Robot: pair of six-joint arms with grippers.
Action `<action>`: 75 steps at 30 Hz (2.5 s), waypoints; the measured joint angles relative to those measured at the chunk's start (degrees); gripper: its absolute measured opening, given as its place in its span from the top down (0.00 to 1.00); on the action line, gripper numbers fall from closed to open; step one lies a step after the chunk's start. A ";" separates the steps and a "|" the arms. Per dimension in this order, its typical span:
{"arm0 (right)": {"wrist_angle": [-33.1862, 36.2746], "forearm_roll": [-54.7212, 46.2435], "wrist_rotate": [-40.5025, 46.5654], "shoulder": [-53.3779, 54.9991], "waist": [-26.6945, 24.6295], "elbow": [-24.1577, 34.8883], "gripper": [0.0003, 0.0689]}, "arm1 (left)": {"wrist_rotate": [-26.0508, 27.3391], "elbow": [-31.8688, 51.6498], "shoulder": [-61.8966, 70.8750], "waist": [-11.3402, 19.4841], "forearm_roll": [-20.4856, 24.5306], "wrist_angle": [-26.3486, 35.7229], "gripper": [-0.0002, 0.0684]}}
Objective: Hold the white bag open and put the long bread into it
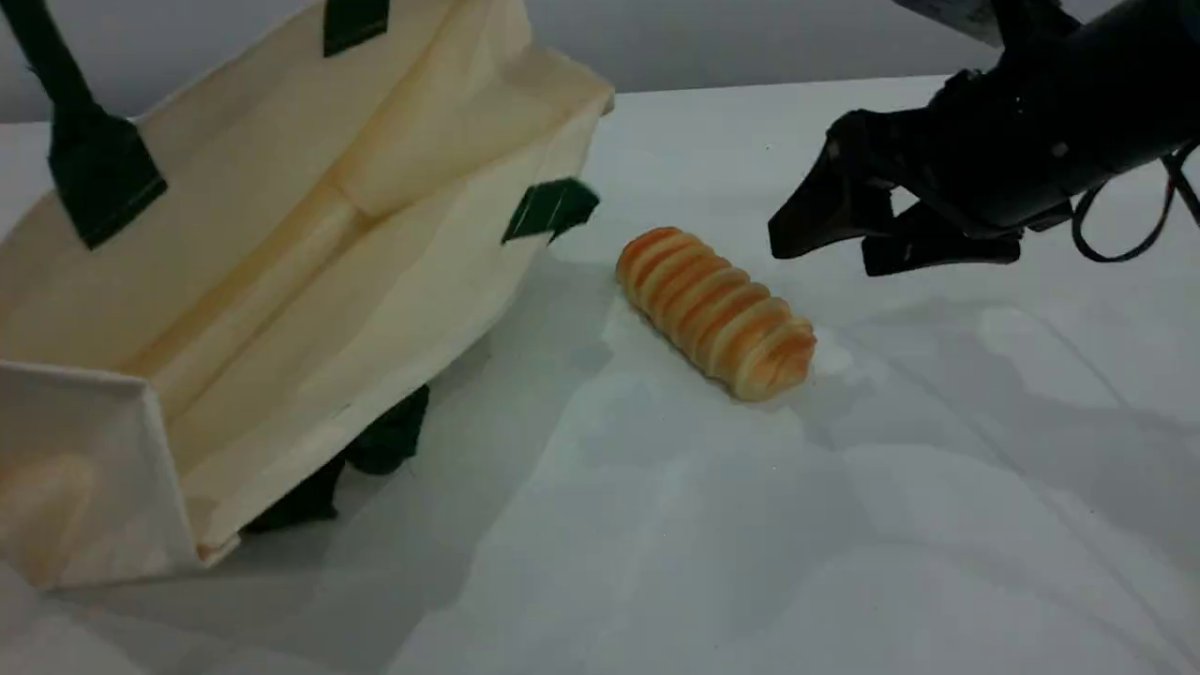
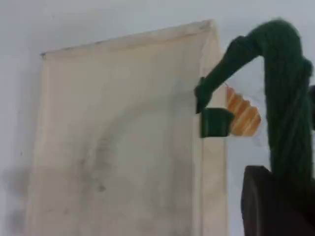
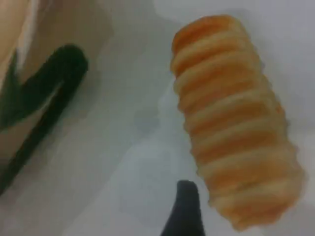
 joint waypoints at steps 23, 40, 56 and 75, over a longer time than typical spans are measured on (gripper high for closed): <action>4.66 0.12 -0.01 8.86 0.00 -4.42 0.19 | 1.61 0.00 -2.12 -3.22 -3.39 7.25 0.88; 5.34 0.15 -0.01 12.41 0.97 -6.63 0.19 | 3.05 0.00 -2.12 -4.09 -5.47 7.92 0.88; 2.68 0.09 -0.01 12.41 1.04 -6.63 0.19 | 3.05 0.00 -2.12 -4.09 -5.29 8.02 0.88; 2.80 0.09 -0.01 12.36 1.04 -6.63 0.19 | 3.23 0.00 -2.12 -4.09 -4.79 8.32 0.88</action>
